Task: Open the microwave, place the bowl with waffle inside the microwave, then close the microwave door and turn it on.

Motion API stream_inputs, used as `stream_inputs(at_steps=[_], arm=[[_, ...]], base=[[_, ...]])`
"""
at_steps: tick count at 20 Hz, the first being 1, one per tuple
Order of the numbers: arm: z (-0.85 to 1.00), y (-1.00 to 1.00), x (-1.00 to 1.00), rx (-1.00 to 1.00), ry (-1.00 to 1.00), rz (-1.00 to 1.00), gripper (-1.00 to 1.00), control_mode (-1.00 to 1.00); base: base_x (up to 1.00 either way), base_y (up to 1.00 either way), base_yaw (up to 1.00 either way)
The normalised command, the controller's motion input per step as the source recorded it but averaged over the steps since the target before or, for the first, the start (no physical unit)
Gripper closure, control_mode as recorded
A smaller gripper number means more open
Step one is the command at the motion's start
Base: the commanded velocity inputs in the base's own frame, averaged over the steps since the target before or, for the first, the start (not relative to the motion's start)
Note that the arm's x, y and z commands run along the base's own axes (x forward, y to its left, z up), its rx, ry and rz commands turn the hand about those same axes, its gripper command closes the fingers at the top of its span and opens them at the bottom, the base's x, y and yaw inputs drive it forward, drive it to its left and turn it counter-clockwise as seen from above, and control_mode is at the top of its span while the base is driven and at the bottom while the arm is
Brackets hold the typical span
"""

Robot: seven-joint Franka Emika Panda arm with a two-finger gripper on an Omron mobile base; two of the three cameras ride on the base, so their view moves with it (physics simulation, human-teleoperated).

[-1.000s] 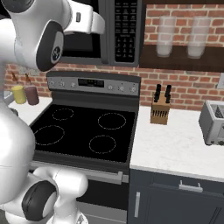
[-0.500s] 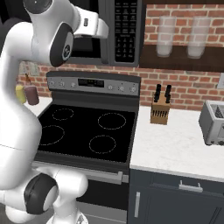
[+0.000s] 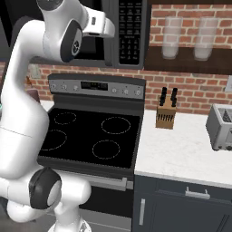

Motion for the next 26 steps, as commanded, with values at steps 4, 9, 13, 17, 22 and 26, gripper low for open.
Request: stream_inputs(at_steps=[4, 9, 13, 17, 22, 26], arm=[[-0.09, 0.0, 0.52, 0.0, 0.0, 0.0, -1.0, -1.0], [-0.14, 0.01, 0.59, 0.0, 0.0, 0.0, -1.0, -1.0], [0.0, -0.07, 0.32, 0.0, 0.0, 0.0, -1.0, -1.0], [0.0, -0.02, 0.31, 0.0, 0.0, 0.0, -1.0, -1.0], [-0.02, 0.03, 0.42, -0.01, 0.0, 0.0, -1.0, -1.0], [0.0, 0.01, 0.38, 0.0, 0.0, 0.0, -1.0, -1.0]], base=[[0.0, 0.0, 0.0], [0.0, 0.0, 0.0], [0.0, 0.0, 0.0], [0.0, 0.0, 0.0], [0.0, 0.0, 0.0], [0.0, 0.0, 0.0]])
